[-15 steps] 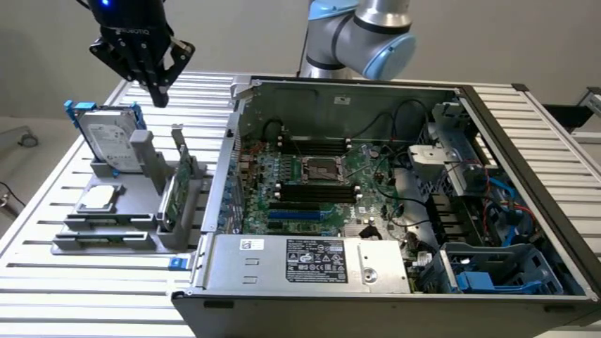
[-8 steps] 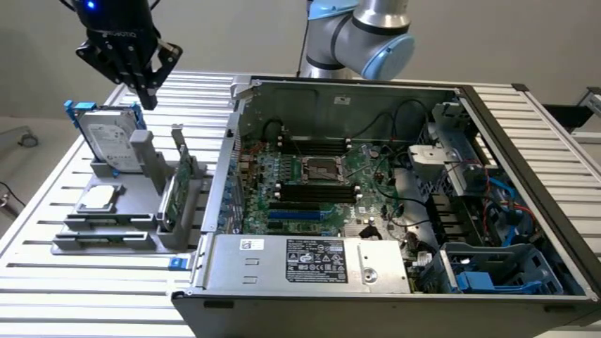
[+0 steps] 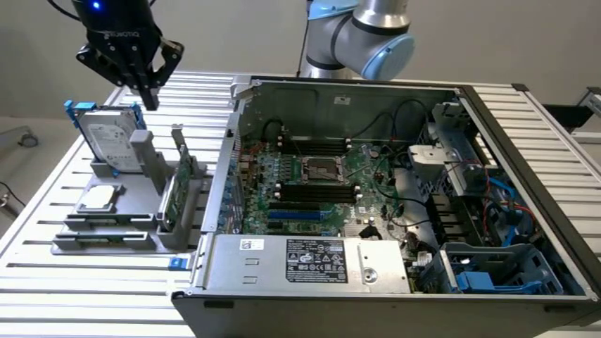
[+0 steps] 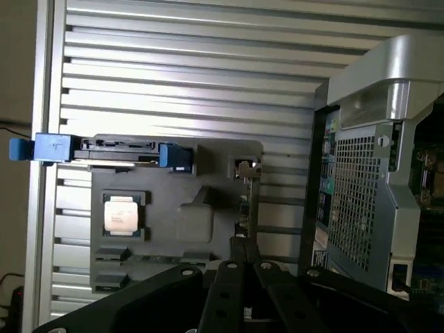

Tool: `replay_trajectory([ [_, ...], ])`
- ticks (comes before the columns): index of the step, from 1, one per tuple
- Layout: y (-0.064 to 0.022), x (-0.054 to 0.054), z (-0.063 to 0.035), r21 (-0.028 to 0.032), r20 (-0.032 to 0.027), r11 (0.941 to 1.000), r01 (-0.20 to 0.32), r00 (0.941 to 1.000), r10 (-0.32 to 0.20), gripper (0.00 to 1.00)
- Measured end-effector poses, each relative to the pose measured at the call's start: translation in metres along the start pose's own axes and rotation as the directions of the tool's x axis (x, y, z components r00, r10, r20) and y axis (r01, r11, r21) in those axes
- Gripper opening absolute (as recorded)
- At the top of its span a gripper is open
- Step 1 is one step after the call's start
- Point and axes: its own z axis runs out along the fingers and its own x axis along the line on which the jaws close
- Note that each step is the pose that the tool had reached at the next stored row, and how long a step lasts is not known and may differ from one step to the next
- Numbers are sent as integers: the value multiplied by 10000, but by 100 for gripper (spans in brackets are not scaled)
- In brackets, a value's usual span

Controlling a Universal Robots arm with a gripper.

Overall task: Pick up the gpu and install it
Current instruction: 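Reach for the gpu, then pick up the gpu and move the gpu toward the slot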

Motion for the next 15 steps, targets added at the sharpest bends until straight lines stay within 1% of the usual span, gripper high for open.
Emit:
replay_trajectory([
  [1,0,0,0,41,75,10000,64,10000,-64,11],
  [2,0,-1,3,95,111,9999,82,9999,-83,11],
  [3,0,-1,4,117,118,9999,83,9999,-84,11],
  [15,0,0,4,118,117,9999,83,9999,-84,11],
])
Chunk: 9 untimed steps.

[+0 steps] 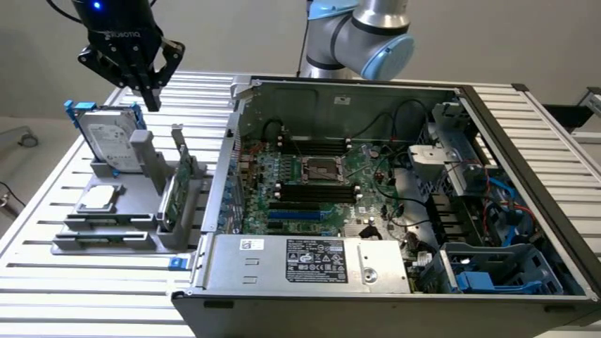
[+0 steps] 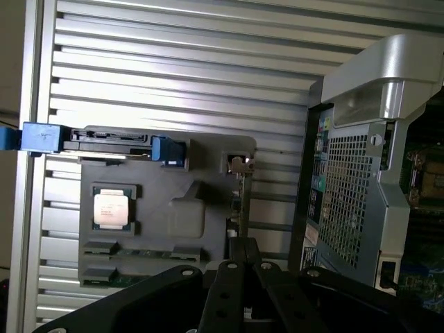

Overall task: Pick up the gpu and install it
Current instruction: 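Pick up the gpu and move the gpu toward the slot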

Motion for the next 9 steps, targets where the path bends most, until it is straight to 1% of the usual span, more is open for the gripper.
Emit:
replay_trajectory([
  [3,0,0,0,0,0,10000,0,10000,0,11],
  [4,0,0,0,0,0,10000,0,10000,0,12],
  [7,0,0,0,2,-2,10000,0,10000,0,30],
  [9,0,2,25,34,-3,10000,1,10000,0,30],
])
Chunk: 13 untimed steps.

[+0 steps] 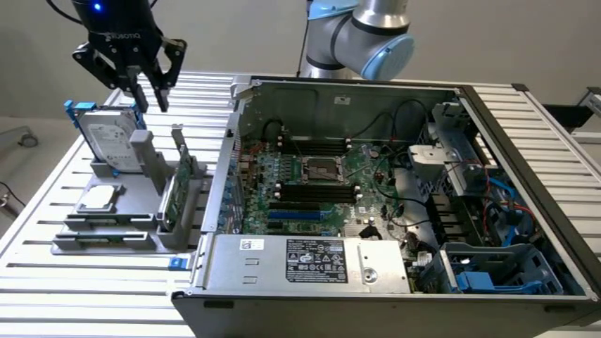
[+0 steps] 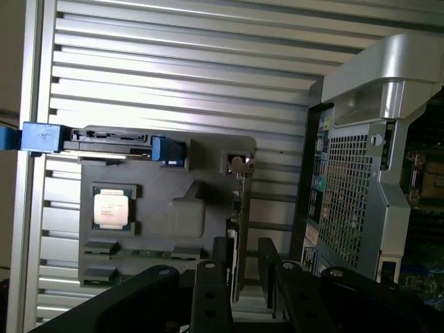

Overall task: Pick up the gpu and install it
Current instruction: 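Pick up the gpu and move the gpu toward the slot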

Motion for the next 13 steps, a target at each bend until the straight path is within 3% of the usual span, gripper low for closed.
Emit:
replay_trajectory([
  [1,0,1,17,17,-2,10000,0,10000,0,36],
  [13,-99,17,234,26,-2,10000,1,10000,-1,36],
])
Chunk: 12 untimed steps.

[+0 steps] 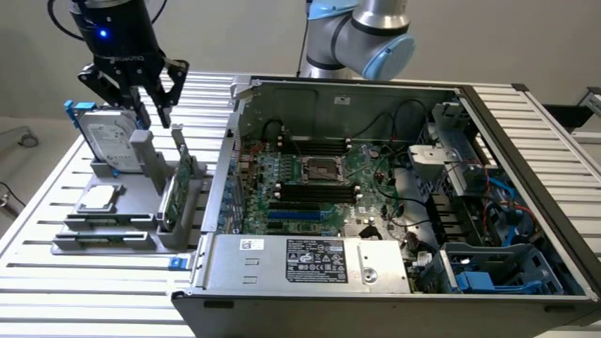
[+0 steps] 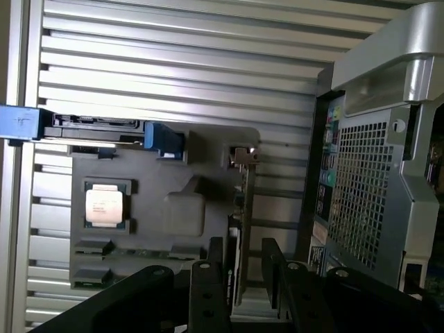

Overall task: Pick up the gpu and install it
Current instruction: 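Pick up the gpu and move the gpu toward the slot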

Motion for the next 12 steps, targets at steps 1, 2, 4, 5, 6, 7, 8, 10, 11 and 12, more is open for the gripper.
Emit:
replay_trajectory([
  [1,-11,2,18,0,0,10000,-1,10000,1,36],
  [2,-23,3,35,0,-1,10000,0,10000,0,36],
  [4,-50,7,72,1,-2,10000,0,10000,0,36],
  [5,-63,9,89,1,-2,10000,0,10000,0,36],
  [6,-76,11,107,1,-1,10000,0,10000,0,36],
  [7,-89,13,125,0,0,10000,0,10000,0,36],
  [8,-101,15,143,0,-1,10000,0,10000,0,36],
  [10,-127,18,178,1,-2,10000,1,10000,-1,36],
  [11,-140,20,198,1,-1,10000,0,10000,0,36],
  [12,-152,22,215,1,-1,10000,0,10000,0,36],
])
